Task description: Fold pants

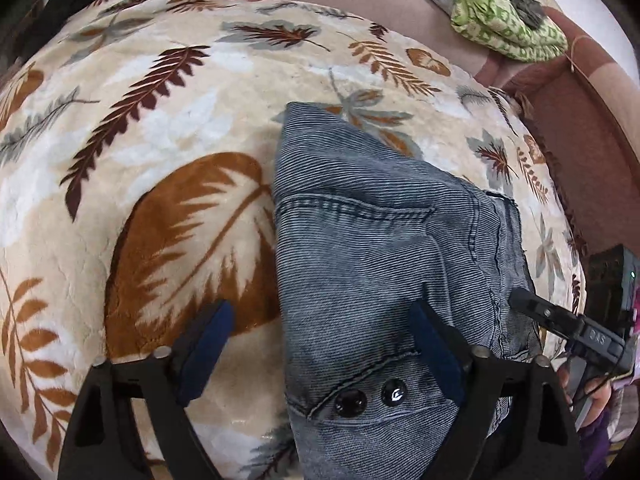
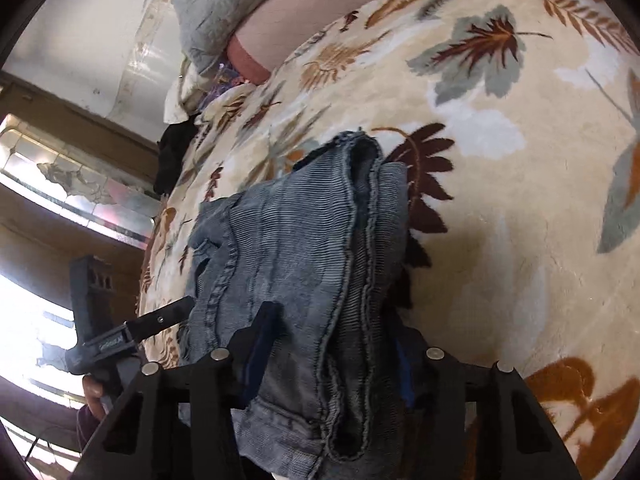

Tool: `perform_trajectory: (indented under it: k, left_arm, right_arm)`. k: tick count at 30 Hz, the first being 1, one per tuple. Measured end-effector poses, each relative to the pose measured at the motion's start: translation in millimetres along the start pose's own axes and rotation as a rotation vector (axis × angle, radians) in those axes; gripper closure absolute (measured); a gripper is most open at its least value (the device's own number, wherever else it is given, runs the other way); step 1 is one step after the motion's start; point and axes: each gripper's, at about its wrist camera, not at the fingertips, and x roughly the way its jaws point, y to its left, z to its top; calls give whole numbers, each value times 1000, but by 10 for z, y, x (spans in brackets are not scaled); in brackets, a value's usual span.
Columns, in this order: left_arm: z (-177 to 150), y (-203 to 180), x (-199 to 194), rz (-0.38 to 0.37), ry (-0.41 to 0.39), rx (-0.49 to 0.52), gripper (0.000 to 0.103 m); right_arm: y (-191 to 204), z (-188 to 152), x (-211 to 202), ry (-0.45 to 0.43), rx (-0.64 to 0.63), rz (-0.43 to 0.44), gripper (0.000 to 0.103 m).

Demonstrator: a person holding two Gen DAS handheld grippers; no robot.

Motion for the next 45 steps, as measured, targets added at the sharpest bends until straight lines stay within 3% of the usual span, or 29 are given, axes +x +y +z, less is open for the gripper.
perform_trajectory:
  k: [4, 5, 6, 7, 9, 12, 15, 20, 27, 34, 36, 38, 39, 41, 45]
  left_arm:
    - [43, -24, 61, 4, -6, 12, 23]
    - [47, -33, 60, -7, -8, 14, 34]
    - [52, -51, 54, -29, -10, 16, 45]
    - [54, -77, 43, -27, -16, 21, 46]
    - [47, -114, 28, 2, -25, 40, 55]
    - [35, -103, -58, 18, -48, 31, 74]
    - [72, -121, -179, -1, -67, 39, 81]
    - [173, -217, -329, 18, -109, 84, 83]
    - [664, -314, -463, 56, -176, 113, 83]
    - [1250, -251, 34, 194, -156, 85, 81]
    - [1300, -206, 263, 241, -116, 81, 75]
    - [1297, -163, 476, 310, -93, 89, 61]
    - [1275, -158, 504, 332, -101, 91, 56]
    - [1220, -192, 436, 359, -136, 119, 52]
    - [1104, -301, 155, 420, -180, 150, 46]
  right_arm:
    - [-53, 41, 75, 0, 11, 20, 46]
    - [-61, 45, 72, 0, 18, 28, 47]
    - [-57, 39, 59, -5, 19, 30, 51]
    - [-23, 27, 44, -14, 5, 22, 62]
    - [33, -16, 12, -19, -23, 11, 73]
    - [129, -37, -26, -45, -40, -1, 78]
    - [303, -22, -99, -70, -91, -27, 80]
    - [555, 61, -232, -120, -161, -25, 81]
    - [737, 426, -244, -187, -209, -31, 81]
    - [628, 1017, 203, -225, -161, -42, 80]
    - [511, 1106, 419, -205, -139, -89, 75]
    - [352, 1148, 648, -168, -105, -182, 62]
    - [276, 1145, 723, -151, -88, -209, 50]
    - [211, 1100, 723, -166, -87, -194, 48]
    - [392, 1012, 514, -188, -167, -278, 44]
